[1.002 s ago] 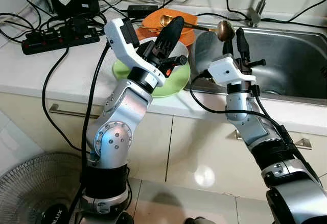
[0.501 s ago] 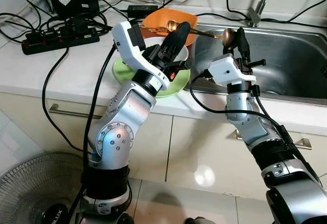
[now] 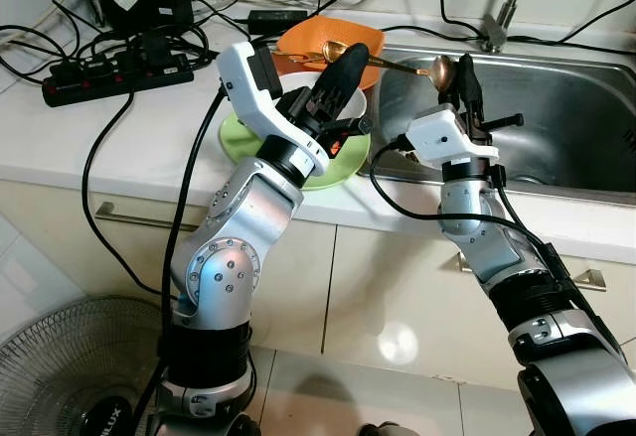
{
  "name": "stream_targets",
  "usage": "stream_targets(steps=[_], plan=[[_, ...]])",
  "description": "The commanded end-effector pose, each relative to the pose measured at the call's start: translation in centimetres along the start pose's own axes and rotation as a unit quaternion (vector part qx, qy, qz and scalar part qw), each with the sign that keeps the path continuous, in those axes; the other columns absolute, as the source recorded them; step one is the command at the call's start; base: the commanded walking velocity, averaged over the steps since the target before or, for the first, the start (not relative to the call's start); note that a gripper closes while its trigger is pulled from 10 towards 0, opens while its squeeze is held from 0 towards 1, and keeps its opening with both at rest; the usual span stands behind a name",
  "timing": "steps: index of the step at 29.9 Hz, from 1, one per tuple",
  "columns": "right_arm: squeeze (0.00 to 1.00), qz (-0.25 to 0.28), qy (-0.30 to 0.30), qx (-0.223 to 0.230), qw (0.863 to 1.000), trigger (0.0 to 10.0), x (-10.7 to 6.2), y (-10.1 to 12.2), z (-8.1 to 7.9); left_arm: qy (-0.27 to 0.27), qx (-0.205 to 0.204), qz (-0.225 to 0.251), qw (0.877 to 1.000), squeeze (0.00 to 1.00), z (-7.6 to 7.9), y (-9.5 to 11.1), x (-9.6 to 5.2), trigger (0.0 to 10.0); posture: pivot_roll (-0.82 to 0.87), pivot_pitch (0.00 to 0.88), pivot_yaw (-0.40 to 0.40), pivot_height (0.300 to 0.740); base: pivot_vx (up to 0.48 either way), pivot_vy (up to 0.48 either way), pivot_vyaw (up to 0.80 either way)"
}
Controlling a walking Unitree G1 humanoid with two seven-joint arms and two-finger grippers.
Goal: Kitchen organization
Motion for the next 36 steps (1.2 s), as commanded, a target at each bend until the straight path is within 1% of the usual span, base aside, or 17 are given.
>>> stream_targets(steps=[1, 4, 5, 6, 8, 13, 16, 19, 21, 23, 30, 31, 32, 33, 36], plan=[[0.00, 0.002, -0.004, 0.009, 1.000, 0.0, 0.5, 0.3, 0.2, 0.004, -0.008, -0.008, 1.000, 0.00, 0.2, -0.7, 0.2, 10.0, 0.03, 0.043, 0.023, 0.732, 0.000, 0.000, 0.00], [0.00, 0.002, -0.004, 0.010, 1.000, 0.0, 0.5, 0.3, 0.2, 0.022, -0.005, -0.013, 1.000, 0.00, -0.4, -0.9, 0.3, 10.0, 0.03, 0.043, 0.023, 0.732, 0.000, 0.000, 0.00], [0.00, 0.002, -0.004, 0.009, 1.000, 0.0, 0.5, 0.3, 0.2, 0.035, -0.002, -0.015, 0.999, 0.42, -0.9, -1.0, 0.3, 10.0, 0.03, 0.043, 0.023, 0.732, 0.000, 0.000, 0.00], [0.00, 0.002, -0.005, 0.009, 1.000, 0.0, 0.5, 0.3, 0.2, 0.042, -0.003, -0.015, 0.999, 1.00, -1.2, -1.0, 0.3, 10.0, 0.03, 0.044, 0.024, 0.732, 0.000, 0.000, 0.00], [0.00, 0.002, -0.005, 0.009, 1.000, 0.0, 0.5, 0.3, 0.2, 0.057, -0.002, -0.016, 0.998, 1.00, -1.8, -1.1, 0.3, 10.0, 0.03, 0.044, 0.024, 0.732, 0.000, 0.000, 0.00], [0.00, 0.001, -0.005, 0.010, 1.000, 0.0, 0.5, 0.2, 0.2, 0.069, -0.003, -0.020, 0.997, 1.00, -2.3, -1.3, 0.2, 10.0, 0.03, 0.043, 0.025, 0.732, 0.000, 0.000, 0.00], [0.00, 0.000, -0.005, 0.011, 1.000, 0.0, 0.5, 0.2, 0.2, 0.067, -0.002, -0.022, 0.997, 1.00, -2.2, -1.4, 0.2, 10.0, 0.03, 0.042, 0.026, 0.732, 0.000, 0.000, 0.00], [0.00, -0.012, -0.005, 0.019, 1.000, 0.0, 0.7, -0.1, 0.2, 0.054, 0.007, -0.028, 0.998, 1.00, -1.7, -1.6, 0.2, 10.0, 0.03, 0.041, 0.025, 0.732, 0.000, 0.000, 0.00], [0.00, -0.015, -0.005, 0.020, 1.000, 0.0, 0.7, -0.2, 0.2, 0.051, 0.010, -0.029, 0.998, 1.00, -1.6, -1.6, 0.2, 10.0, 0.03, 0.041, 0.025, 0.732, 0.000, 0.000, 0.00], [0.00, -0.029, -0.008, 0.034, 0.999, 0.0, 0.9, -0.5, 0.4, 0.047, 0.022, -0.034, 0.998, 1.00, -1.4, -1.7, 0.2, 10.0, 0.04, 0.039, 0.024, 0.732, 0.000, 0.000, 0.00], [0.00, -0.047, -0.013, 0.047, 0.998, 0.0, 1.4, -1.0, 0.7, 0.054, 0.032, -0.034, 0.997, 1.00, -1.6, -1.7, 0.1, 10.0, 0.03, 0.038, 0.023, 0.732, 0.000, 0.000, 0.00], [0.00, -0.054, -0.014, 0.047, 0.997, 0.0, 1.5, -1.2, 0.9, 0.055, 0.034, -0.034, 0.997, 0.83, -1.6, -1.7, 0.1, 10.0, 0.03, 0.036, 0.023, 0.732, 0.000, 0.000, 0.00], [0.00, -0.058, -0.015, 0.046, 0.997, 0.0, 1.6, -1.3, 0.9, 0.055, 0.035, -0.034, 0.997, 0.83, -1.6, -1.7, 0.1, 10.0, 0.03, 0.036, 0.023, 0.732, 0.000, 0.000, 0.00], [0.00, -0.062, -0.014, 0.047, 0.997, 0.0, 1.8, -1.4, 1.0, 0.055, 0.037, -0.033, 0.997, 0.00, -1.6, -1.6, 0.1, 10.0, 0.03, 0.037, 0.023, 0.732, 0.000, 0.000, 0.00], [0.00, -0.065, -0.011, 0.050, 0.997, 0.0, 2.0, -1.6, 1.0, 0.053, 0.040, -0.029, 0.997, 0.00, -1.5, -1.5, 0.1, 10.0, 0.03, 0.035, 0.021, 0.732, 0.000, 0.000, 0.00]])
Point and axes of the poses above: a point about 5 cm out from each wrist's last joint towards the gripper, its own x axis pointing out of the wrist towards the gripper, its own y axis along the axis of the wrist's last joint, z = x × y, the point moved 5 cm from there along x, pointing out of the wrist towards the gripper, and after that the axes turned 8 degrees about -x, right-handed, at the moved point
